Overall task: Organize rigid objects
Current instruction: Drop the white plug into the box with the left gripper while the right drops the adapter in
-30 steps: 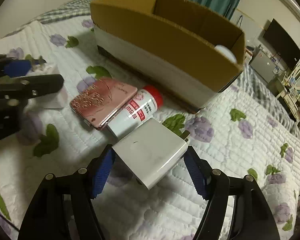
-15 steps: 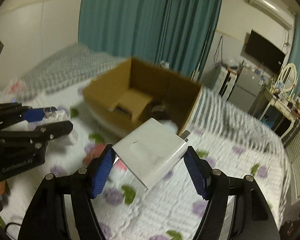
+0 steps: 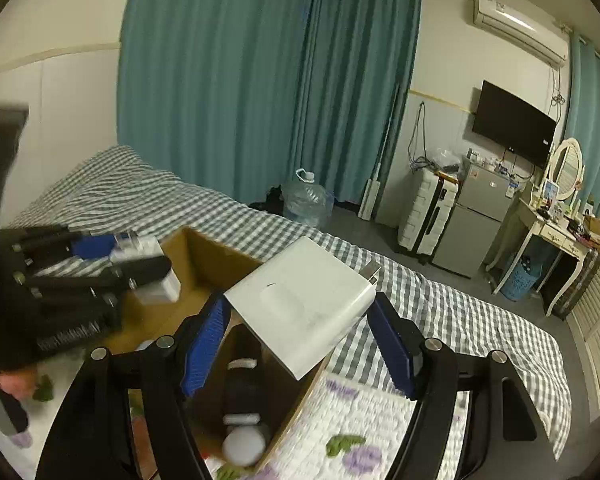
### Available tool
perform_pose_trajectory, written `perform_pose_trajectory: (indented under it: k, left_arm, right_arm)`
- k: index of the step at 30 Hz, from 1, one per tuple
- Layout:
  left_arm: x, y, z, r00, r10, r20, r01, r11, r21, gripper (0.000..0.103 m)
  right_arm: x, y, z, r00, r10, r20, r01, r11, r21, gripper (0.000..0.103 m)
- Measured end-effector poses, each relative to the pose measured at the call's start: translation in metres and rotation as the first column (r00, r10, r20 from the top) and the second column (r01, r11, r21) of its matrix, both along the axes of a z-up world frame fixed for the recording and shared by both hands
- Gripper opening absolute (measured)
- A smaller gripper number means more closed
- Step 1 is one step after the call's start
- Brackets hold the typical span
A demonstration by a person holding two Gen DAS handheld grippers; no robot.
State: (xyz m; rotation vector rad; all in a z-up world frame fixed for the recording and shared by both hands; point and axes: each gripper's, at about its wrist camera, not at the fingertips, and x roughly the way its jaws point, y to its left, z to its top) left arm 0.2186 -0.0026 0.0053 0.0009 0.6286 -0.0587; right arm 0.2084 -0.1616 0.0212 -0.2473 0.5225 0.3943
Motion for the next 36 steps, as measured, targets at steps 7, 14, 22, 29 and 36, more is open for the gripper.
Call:
perform_pose_trajectory:
  k: [7, 14, 22, 29, 36]
  left_arm:
    - [0.026, 0.0, -0.053, 0.997, -0.036, -0.067, 0.038, 0.999, 0.033, 0.043]
    - [0.016, 0.02, -0.043, 0.997, 0.018, -0.073, -0.02, 1.0, -0.021, 0.056]
    - [-0.002, 0.018, -0.032, 0.999, 0.01, -0.034, -0.01, 1.0, 0.009, 0.059]
    - [-0.03, 0.014, -0.023, 1.0, 0.011, -0.022, -0.011, 0.999, 0.037, 0.06]
    - [-0.083, 0.02, -0.023, 0.999, 0.047, -0.012, -0.046, 0.997, 0.061, 0.062]
  right_arm:
    - [0.034, 0.005, -0.035, 0.998, -0.01, -0.069, 0.009, 1.0, -0.007, 0.07]
    - [0.03, 0.01, -0.041, 0.997, -0.015, -0.078, 0.013, 1.0, -0.022, 0.071]
    - [0.031, 0.008, -0.047, 0.997, -0.021, -0.069, 0.021, 1.0, 0.004, 0.082]
    - [0.002, -0.013, -0.035, 0.997, -0.073, -0.041, 0.073, 0.997, 0.003, 0.087]
    - [-0.062, -0.035, -0.034, 0.995, -0.096, -0.015, 0.096, 0.995, -0.012, 0.089]
